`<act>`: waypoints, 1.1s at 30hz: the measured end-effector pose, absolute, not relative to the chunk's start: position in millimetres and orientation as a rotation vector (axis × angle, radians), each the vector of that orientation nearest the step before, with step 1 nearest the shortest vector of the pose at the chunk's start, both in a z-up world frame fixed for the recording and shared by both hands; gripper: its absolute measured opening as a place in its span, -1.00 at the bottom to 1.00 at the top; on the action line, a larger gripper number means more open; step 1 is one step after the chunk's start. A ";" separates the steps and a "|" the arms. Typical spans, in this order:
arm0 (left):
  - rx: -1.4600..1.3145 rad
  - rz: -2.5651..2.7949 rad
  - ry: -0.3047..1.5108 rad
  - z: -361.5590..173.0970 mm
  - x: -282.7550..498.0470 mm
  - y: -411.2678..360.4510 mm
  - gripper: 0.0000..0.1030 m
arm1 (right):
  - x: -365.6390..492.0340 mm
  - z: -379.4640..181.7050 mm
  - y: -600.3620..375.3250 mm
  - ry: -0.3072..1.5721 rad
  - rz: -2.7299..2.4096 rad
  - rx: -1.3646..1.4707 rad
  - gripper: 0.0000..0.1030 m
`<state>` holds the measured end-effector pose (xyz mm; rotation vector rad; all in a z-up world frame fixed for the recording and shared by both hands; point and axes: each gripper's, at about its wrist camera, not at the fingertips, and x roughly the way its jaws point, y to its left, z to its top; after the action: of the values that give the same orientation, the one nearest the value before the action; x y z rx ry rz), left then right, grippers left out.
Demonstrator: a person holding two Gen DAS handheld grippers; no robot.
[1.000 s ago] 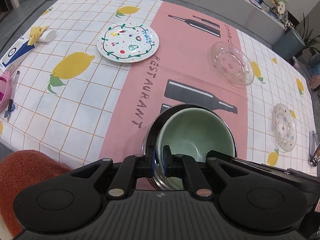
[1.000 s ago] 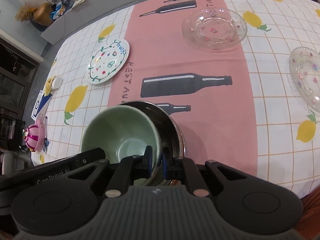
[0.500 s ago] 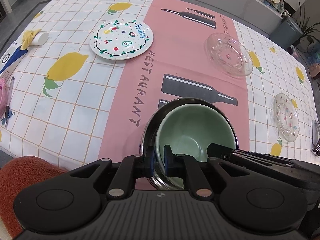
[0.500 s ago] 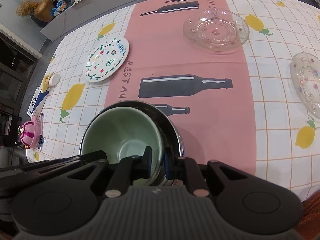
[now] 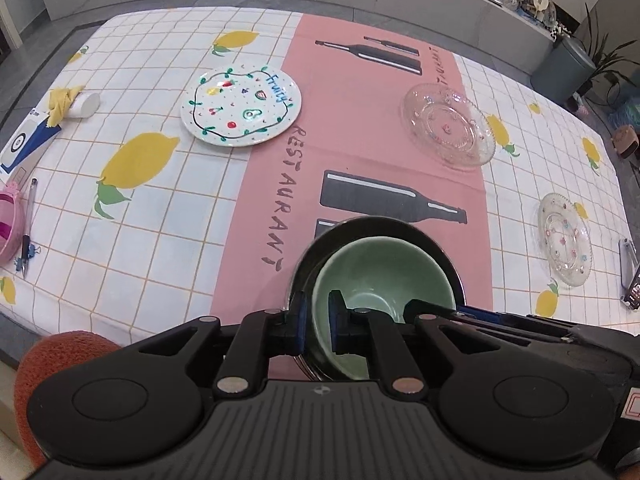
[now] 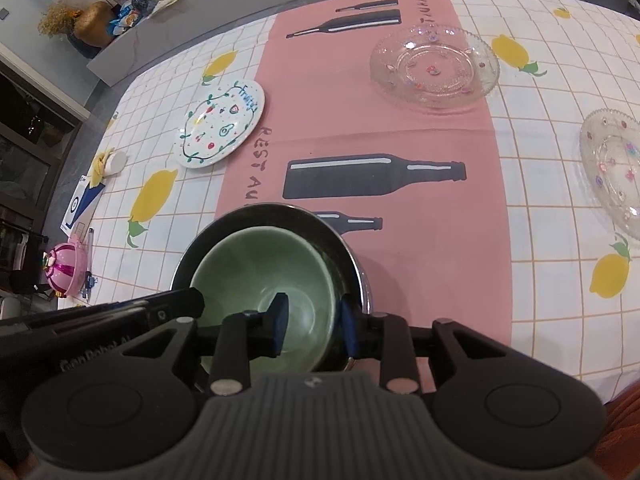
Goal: Organize plates and bowls
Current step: 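Lower the green bowl into the stacked steel bowls and open the right gripper, then lift the right gripper away from the bowl stack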
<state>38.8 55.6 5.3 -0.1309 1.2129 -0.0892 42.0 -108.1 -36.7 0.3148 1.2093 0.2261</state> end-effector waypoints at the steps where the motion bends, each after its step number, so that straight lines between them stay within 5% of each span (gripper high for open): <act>1: -0.133 -0.094 1.210 6.6 38.4 56.8 -0.78 | 41.3 -35.6 -108.7 1.205 0.229 0.318 -0.42; 16: -0.157 -0.222 1.107 32.4 31.6 47.8 -0.66 | 31.4 -0.7 -125.9 1.067 0.199 0.291 -0.23; 33: -0.175 -0.427 0.903 33.1 21.6 -83.8 -0.55 | 37.7 -11.6 -277.0 1.005 -0.030 0.327 -0.19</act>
<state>21.6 -83.8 33.1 -0.1747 0.9035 -0.4272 37.7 -277.0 -11.6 0.3273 1.0052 -0.0302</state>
